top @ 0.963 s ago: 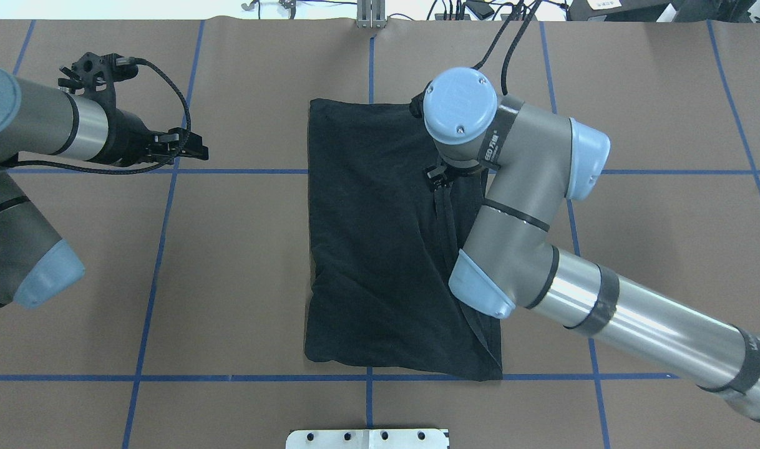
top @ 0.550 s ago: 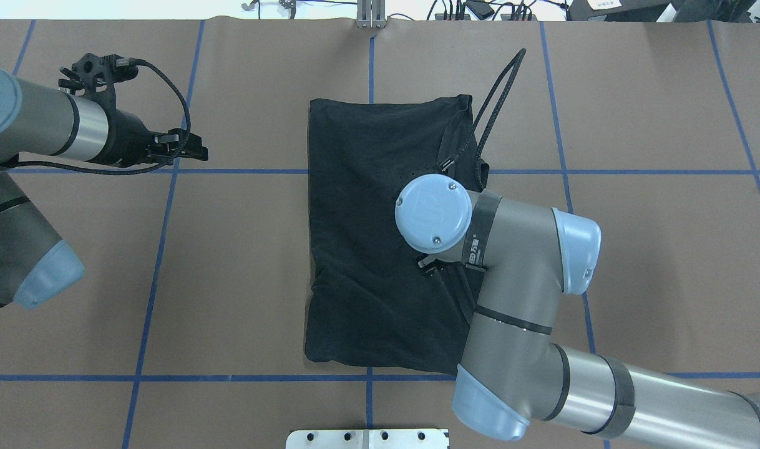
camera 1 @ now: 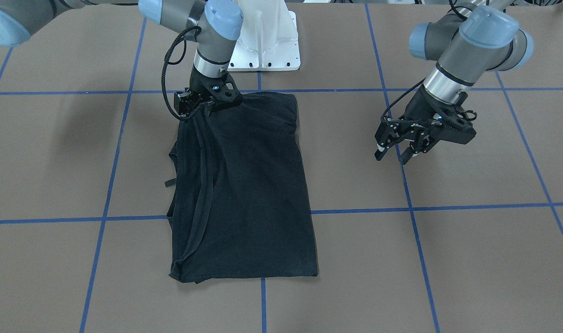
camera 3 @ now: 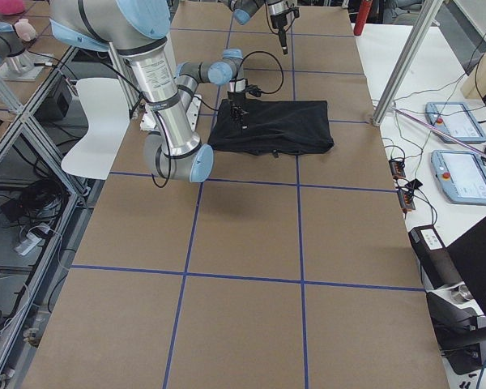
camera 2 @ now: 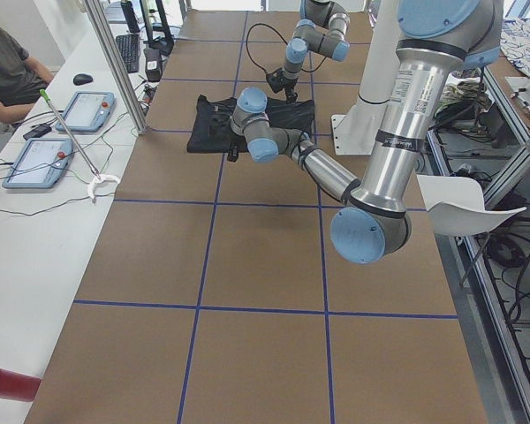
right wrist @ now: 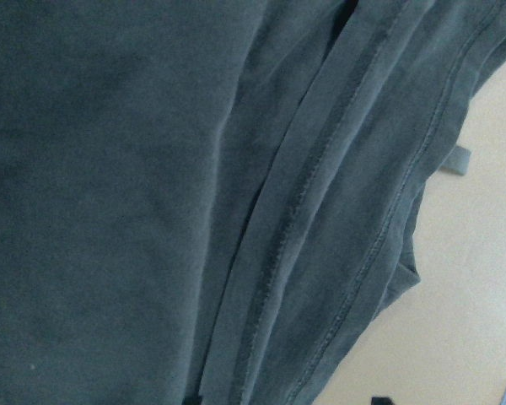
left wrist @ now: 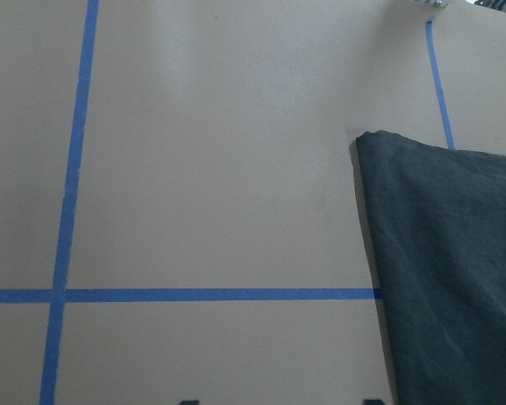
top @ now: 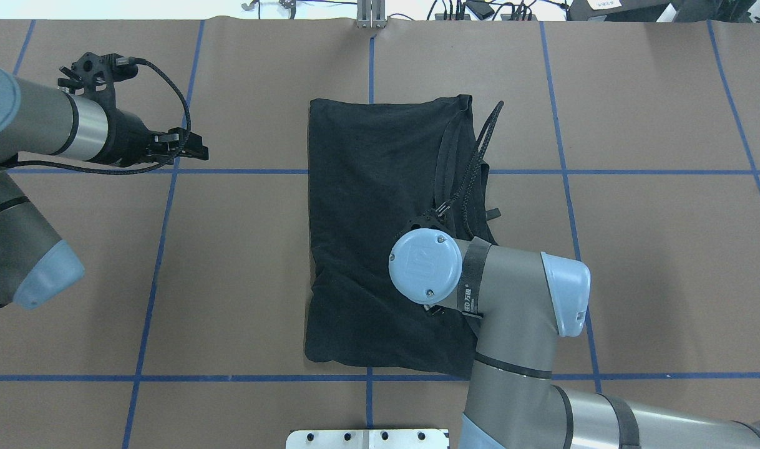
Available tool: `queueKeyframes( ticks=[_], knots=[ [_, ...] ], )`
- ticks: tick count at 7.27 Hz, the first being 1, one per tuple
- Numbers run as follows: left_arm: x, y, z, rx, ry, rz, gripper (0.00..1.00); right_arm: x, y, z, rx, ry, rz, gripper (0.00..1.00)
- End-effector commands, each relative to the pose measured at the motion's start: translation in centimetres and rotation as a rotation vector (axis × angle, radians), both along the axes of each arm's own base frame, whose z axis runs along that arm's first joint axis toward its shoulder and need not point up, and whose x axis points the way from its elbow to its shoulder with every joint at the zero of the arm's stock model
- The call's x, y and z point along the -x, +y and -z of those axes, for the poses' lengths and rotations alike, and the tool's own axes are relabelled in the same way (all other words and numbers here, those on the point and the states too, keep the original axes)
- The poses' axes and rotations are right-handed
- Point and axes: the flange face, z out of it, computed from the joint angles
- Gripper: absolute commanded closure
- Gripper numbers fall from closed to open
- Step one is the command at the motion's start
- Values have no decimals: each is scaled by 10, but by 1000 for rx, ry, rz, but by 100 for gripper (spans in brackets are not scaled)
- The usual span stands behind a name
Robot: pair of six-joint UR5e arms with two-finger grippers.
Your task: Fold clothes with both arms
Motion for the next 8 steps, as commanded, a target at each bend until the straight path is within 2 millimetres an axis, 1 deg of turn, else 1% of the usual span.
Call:
queueKeyframes(
  ticks=[1,3,4,5,6,7,8],
  knots=[
    [-1,-1,-2,3,-3,0,29,14,33,-26,14,40,59,37],
    [-1,-1,-2,5,-2,0,29,18,44,-31,15,48,77,39],
    [-1,-1,-2,5,-2,0,29,18,45,-31,16,48,78,50],
    [-1,-1,-2,6,-2,1,29,19,45,-32,16,49,79,82],
    [-1,-1,-1,5,-1,1,29,20,46,-27,18,41,82,100],
    [-1,-1,-2,6,-2,1,29,17,40,-26,19,37,74,100],
    [-1,-1,-1,5,-1,1,28,11,28,-24,20,33,65,100]
  ],
)
